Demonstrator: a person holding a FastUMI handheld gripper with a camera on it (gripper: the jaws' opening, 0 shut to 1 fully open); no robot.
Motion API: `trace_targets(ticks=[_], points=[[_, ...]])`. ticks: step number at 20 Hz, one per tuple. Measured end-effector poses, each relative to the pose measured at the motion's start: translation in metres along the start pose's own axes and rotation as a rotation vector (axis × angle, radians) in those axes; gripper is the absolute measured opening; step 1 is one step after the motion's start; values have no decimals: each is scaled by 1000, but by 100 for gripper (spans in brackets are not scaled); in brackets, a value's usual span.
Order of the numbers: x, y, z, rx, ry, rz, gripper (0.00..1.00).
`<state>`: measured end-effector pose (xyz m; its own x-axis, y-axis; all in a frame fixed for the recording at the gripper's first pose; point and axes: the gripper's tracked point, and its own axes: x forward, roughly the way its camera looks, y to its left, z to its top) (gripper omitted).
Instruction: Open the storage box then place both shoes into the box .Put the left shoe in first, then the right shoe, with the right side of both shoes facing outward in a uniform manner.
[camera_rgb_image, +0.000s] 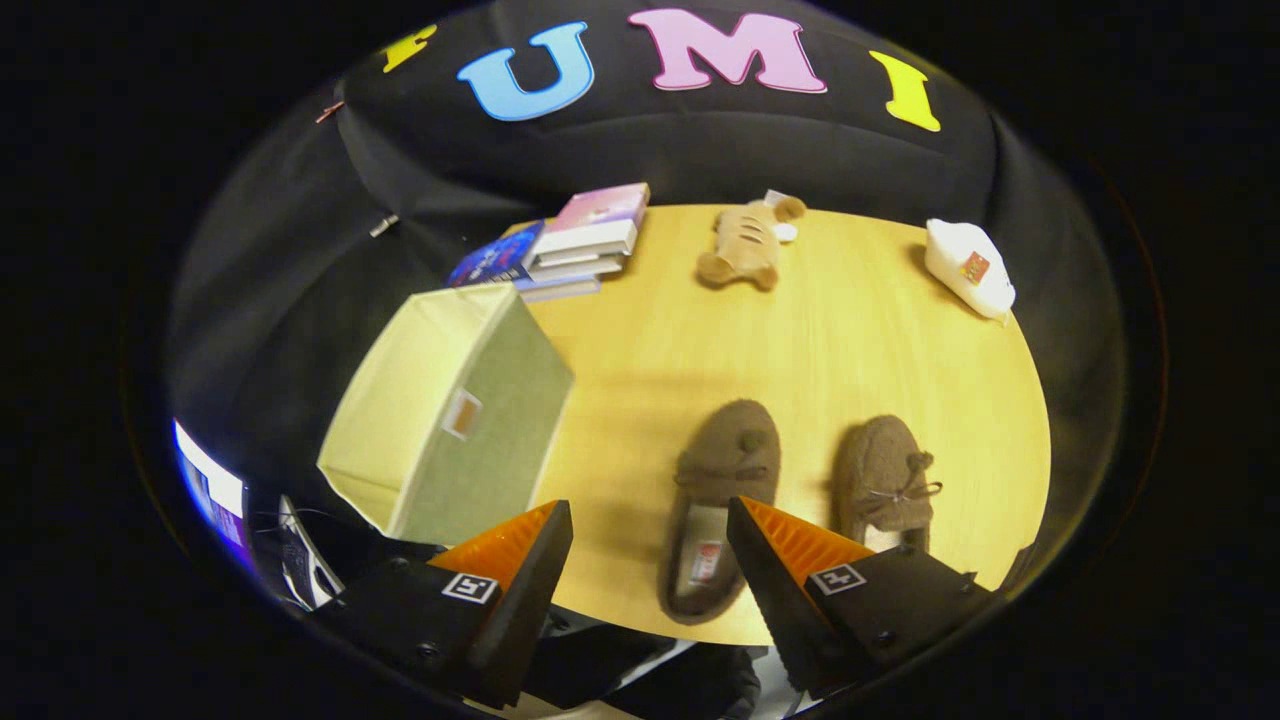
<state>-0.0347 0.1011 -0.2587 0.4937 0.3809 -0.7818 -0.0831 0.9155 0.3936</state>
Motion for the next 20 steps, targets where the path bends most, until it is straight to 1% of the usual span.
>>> trace_targets(ticks=[3, 6, 10, 11, 13, 14, 15, 16, 18, 19, 20], points=[[23, -34, -22, -17, 45, -92, 96], [49, -56, -39, 11, 100, -138, 93], [82, -69, -56, 66, 170, -152, 85], [88, -71, -58, 74, 179, -155, 80], [97, -72, -60, 113, 190, -148, 74], [101, -69, -59, 144, 191, -131, 72], [102, -65, -60, 176, 205, -115, 61], [102, -67, -61, 198, 220, -116, 51], [100, -73, -60, 260, 223, -140, 30], [100, -73, -58, 299, 224, -136, 12], [99, -74, -57, 323, 218, -133, 9]])
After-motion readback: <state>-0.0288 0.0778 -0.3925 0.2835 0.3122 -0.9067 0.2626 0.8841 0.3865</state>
